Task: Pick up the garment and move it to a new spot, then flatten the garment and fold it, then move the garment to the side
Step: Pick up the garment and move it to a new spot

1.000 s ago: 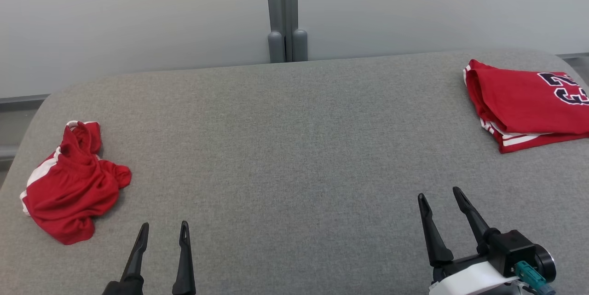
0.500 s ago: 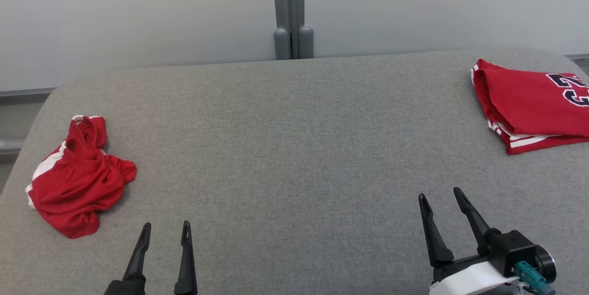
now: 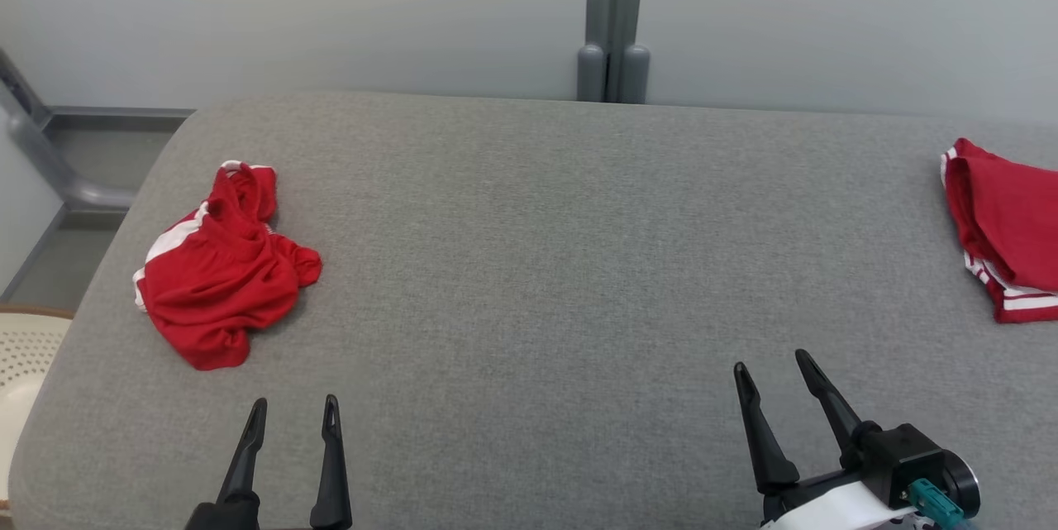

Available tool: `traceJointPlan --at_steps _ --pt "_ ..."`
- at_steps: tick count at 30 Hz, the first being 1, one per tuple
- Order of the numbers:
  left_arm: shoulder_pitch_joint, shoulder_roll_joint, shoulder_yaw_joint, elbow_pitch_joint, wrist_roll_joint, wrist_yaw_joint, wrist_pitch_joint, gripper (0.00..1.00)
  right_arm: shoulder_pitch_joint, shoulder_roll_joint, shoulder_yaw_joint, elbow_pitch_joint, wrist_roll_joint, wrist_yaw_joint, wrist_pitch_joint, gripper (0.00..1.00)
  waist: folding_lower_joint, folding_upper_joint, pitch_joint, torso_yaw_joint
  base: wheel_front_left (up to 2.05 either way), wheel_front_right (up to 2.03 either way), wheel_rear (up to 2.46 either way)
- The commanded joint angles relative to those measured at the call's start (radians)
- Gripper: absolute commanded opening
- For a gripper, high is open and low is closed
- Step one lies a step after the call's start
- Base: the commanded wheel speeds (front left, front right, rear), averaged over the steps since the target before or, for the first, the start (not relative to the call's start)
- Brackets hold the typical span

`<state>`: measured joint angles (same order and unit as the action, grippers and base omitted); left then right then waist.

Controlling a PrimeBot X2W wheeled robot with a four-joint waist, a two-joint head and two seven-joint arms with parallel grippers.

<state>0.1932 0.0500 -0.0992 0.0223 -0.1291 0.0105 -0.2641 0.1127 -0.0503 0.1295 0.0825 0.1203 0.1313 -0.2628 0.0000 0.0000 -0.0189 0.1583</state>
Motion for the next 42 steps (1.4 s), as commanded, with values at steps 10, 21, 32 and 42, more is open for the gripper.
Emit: traceJointPlan --at_steps 10,21,32,42 --pt "0.010 0.001 0.009 -0.009 0.009 0.011 0.000 1.00 0.003 -0.001 0.020 0.002 0.015 -0.001 -0.002 1.00 0.0000 0.0000 0.014 0.193 0.00 0.00 0.00" --pt "0.016 0.001 0.013 -0.011 0.002 -0.006 0.000 1.00 0.008 -0.001 0.026 0.004 0.022 -0.001 -0.002 1.00 0.0000 0.0000 0.009 0.285 0.00 0.00 0.00" --pt "0.015 0.001 0.010 -0.018 -0.005 -0.003 0.000 1.00 -0.003 -0.001 0.029 0.006 0.009 -0.001 -0.002 1.00 0.0000 0.0000 0.030 0.326 0.00 0.00 0.00" --pt "-0.096 0.001 0.003 -0.038 -0.023 -0.023 0.000 1.00 -0.049 -0.033 0.016 0.001 -0.031 -0.001 -0.002 1.00 0.0000 0.0000 0.151 0.313 0.00 0.00 0.00"
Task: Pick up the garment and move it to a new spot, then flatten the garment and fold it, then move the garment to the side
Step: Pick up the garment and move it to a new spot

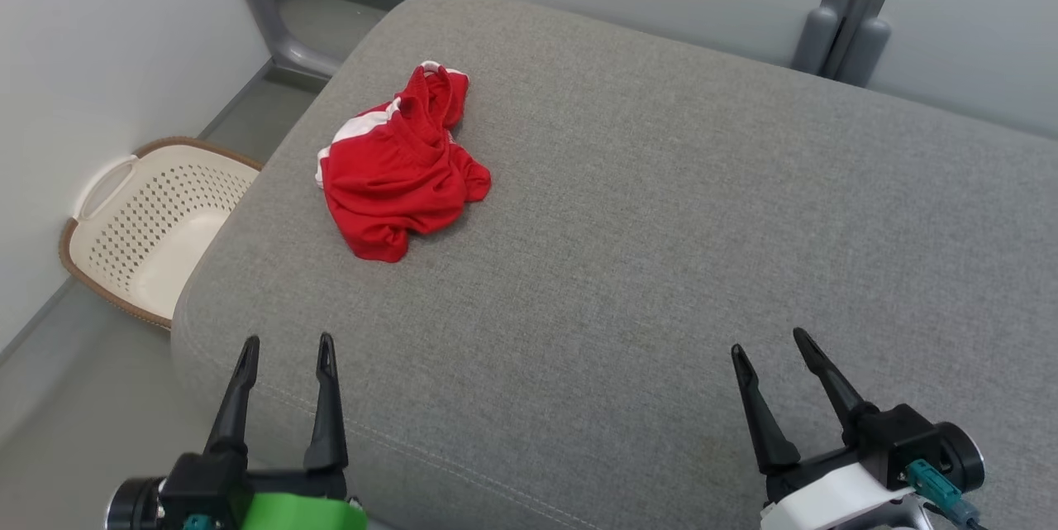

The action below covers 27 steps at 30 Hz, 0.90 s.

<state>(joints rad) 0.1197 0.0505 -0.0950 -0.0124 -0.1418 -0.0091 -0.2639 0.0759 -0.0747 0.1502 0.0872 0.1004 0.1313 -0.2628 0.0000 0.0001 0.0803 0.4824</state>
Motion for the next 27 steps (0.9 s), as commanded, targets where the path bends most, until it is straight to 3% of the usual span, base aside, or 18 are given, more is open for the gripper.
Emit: traceJointPlan --at_steps 1,7,13,18,27 --pt "-0.049 0.000 -0.003 -0.003 -0.009 -0.011 0.000 1.00 -0.022 -0.019 -0.002 -0.006 -0.014 -0.001 -0.002 1.00 0.0000 -0.0001 0.073 -0.015 0.00 0.00 0.00" --pt "-0.277 0.013 0.014 0.067 0.013 -0.076 0.000 1.00 -0.070 -0.080 -0.009 -0.028 -0.033 -0.001 -0.002 1.00 0.0000 -0.0001 0.195 -0.042 0.00 0.00 0.00" --pt "-0.620 0.106 -0.004 0.266 -0.006 -0.114 0.023 1.00 -0.117 -0.148 -0.026 -0.057 -0.046 -0.001 -0.002 1.00 0.0000 -0.0001 0.317 -0.080 0.00 0.00 0.00" --pt "-0.896 0.174 -0.020 0.475 -0.094 -0.121 0.178 1.00 -0.145 -0.187 -0.044 -0.095 -0.057 -0.001 -0.002 1.00 0.0000 -0.0001 0.408 -0.120 0.00 0.00 0.00" --pt "-1.198 0.275 -0.117 0.764 -0.442 -0.122 0.507 1.00 -0.177 -0.212 -0.054 -0.158 -0.075 -0.001 -0.002 1.00 0.0000 -0.0001 0.532 -0.208 0.00 0.00 0.00"
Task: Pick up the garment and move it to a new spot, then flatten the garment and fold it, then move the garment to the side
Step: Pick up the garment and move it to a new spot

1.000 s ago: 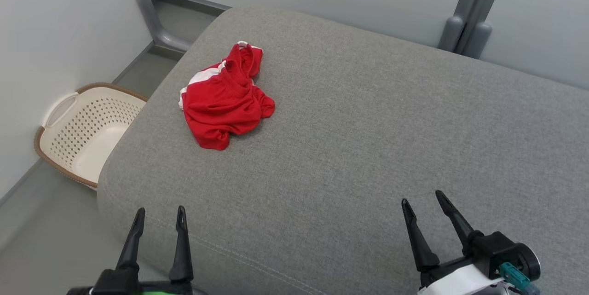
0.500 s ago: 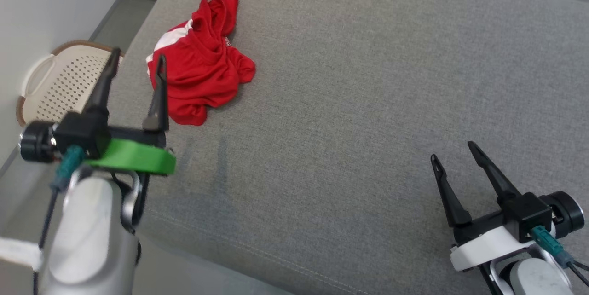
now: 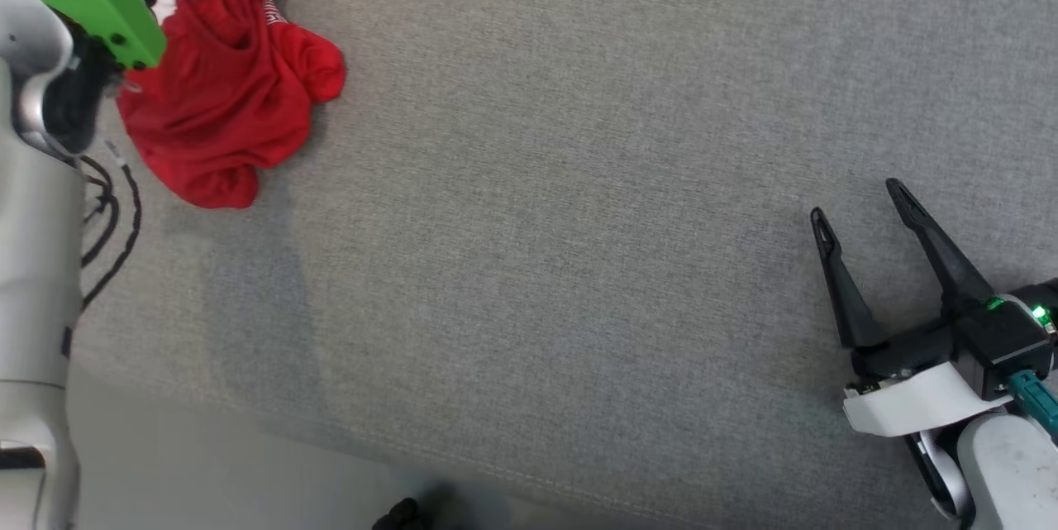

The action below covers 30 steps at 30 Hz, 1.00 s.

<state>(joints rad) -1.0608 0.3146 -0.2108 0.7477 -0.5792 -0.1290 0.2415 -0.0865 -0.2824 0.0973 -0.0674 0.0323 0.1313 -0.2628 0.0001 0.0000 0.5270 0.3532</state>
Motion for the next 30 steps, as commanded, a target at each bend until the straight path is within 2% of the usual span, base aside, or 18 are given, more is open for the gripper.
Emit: traceJointPlan --at_steps 1,6,10,14,15,18,22,27,30 --pt "-0.034 0.021 -0.007 0.024 -0.022 -0.002 0.013 1.00 -0.017 -0.005 -0.003 -0.007 -0.008 -0.001 -0.002 1.00 -0.0001 0.0000 0.094 -0.085 0.00 0.00 0.00" --pt "-0.101 0.063 -0.038 0.129 -0.080 -0.002 0.051 1.00 -0.027 -0.007 -0.017 -0.018 -0.012 -0.001 0.000 1.00 -0.0001 0.0000 0.148 -0.112 0.00 0.00 0.00" --pt "-0.129 0.074 -0.053 0.210 -0.106 -0.002 0.075 1.00 -0.038 -0.007 -0.024 -0.016 -0.015 -0.002 0.001 1.00 -0.0001 0.0000 0.177 -0.130 0.00 0.00 0.00" --pt "-0.149 0.097 -0.077 0.289 -0.084 -0.002 0.064 1.00 -0.045 -0.005 -0.033 -0.015 -0.019 -0.003 0.007 1.00 -0.0001 0.0000 0.196 -0.137 0.00 0.00 0.00" --pt "-0.151 0.094 -0.081 0.304 -0.085 -0.002 0.056 0.00 -0.046 -0.002 -0.035 -0.013 -0.020 -0.003 0.007 1.00 -0.0001 0.0000 0.198 -0.138 0.00 0.00 0.00" --pt "-0.152 0.096 -0.103 0.316 -0.083 -0.002 0.008 0.00 -0.050 0.003 -0.035 -0.001 -0.020 -0.003 0.007 1.00 -0.0001 0.0000 0.195 -0.144 0.00 0.00 0.00" --pt "-0.159 0.123 -0.141 0.270 -0.066 -0.002 -0.158 0.00 -0.062 0.023 -0.023 0.010 -0.014 -0.003 0.008 1.00 -0.0001 0.0000 0.162 -0.157 0.00 0.00 0.00" --pt "-0.126 0.153 -0.225 0.173 -0.079 -0.002 -0.313 0.00 -0.074 0.069 0.005 0.018 0.004 -0.001 0.006 1.00 -0.0001 0.0000 0.072 -0.182 0.00 0.00 0.00" --pt "-0.101 0.180 -0.278 0.101 -0.089 -0.002 -0.371 0.00 -0.078 0.099 0.024 0.025 0.013 -0.001 0.000 1.00 -0.0001 0.0000 0.004 -0.206 0.00 0.00 0.00"
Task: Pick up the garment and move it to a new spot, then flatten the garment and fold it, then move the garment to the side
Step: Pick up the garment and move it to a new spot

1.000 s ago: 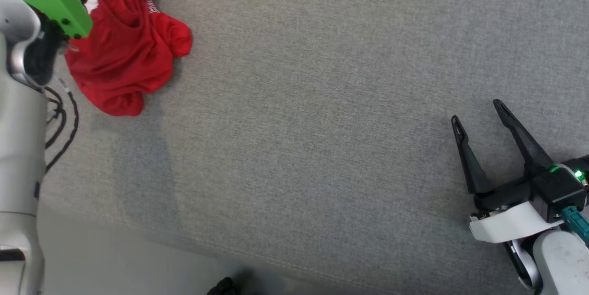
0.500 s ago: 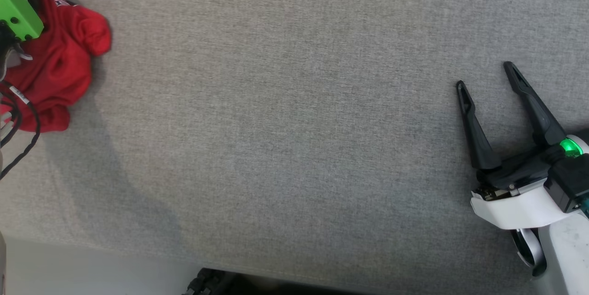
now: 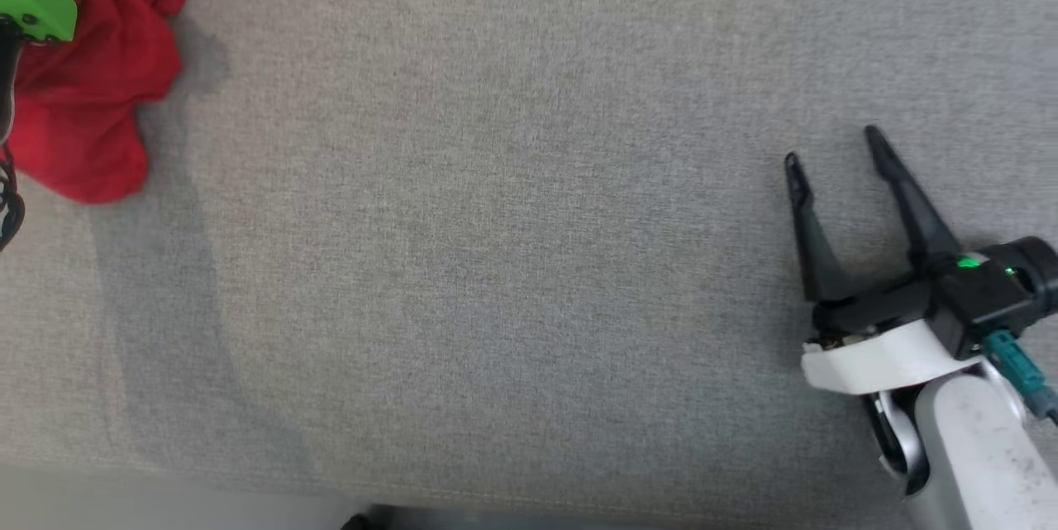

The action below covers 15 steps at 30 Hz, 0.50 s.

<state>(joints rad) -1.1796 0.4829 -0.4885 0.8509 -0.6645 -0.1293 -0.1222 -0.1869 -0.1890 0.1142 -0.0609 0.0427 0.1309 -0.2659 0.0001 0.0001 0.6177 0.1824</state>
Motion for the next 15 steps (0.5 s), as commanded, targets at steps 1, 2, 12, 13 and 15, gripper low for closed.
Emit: traceJointPlan --at_steps 1,2,12,13,15 --pt "0.028 0.022 -0.022 -0.034 -0.009 -0.002 -0.020 0.00 0.021 0.018 0.013 0.021 0.008 0.000 0.003 1.00 -0.0001 -0.0001 -0.114 -0.046 0.00 0.00 0.00" --pt "0.037 0.032 -0.038 -0.062 -0.017 -0.002 -0.028 0.00 0.021 0.028 0.017 0.024 0.011 0.000 0.003 1.00 -0.0001 -0.0001 -0.138 -0.057 0.00 0.00 0.00" --pt "0.131 0.130 -0.112 -0.398 -0.160 -0.002 -0.015 0.00 0.055 0.107 0.038 0.052 0.048 -0.001 0.002 1.00 -0.0001 -0.0001 -0.336 -0.230 0.00 0.00 0.00" --pt "0.141 0.130 -0.115 -0.429 -0.172 -0.002 -0.009 0.00 0.062 0.112 0.042 0.054 0.048 -0.001 0.002 1.00 -0.0001 -0.0001 -0.351 -0.252 0.00 0.00 0.00" --pt "0.162 0.128 -0.115 -0.473 -0.186 0.001 -0.001 0.00 0.064 0.120 0.043 0.049 0.055 -0.001 0.002 1.00 -0.0001 -0.0001 -0.373 -0.294 0.00 0.00 0.00"
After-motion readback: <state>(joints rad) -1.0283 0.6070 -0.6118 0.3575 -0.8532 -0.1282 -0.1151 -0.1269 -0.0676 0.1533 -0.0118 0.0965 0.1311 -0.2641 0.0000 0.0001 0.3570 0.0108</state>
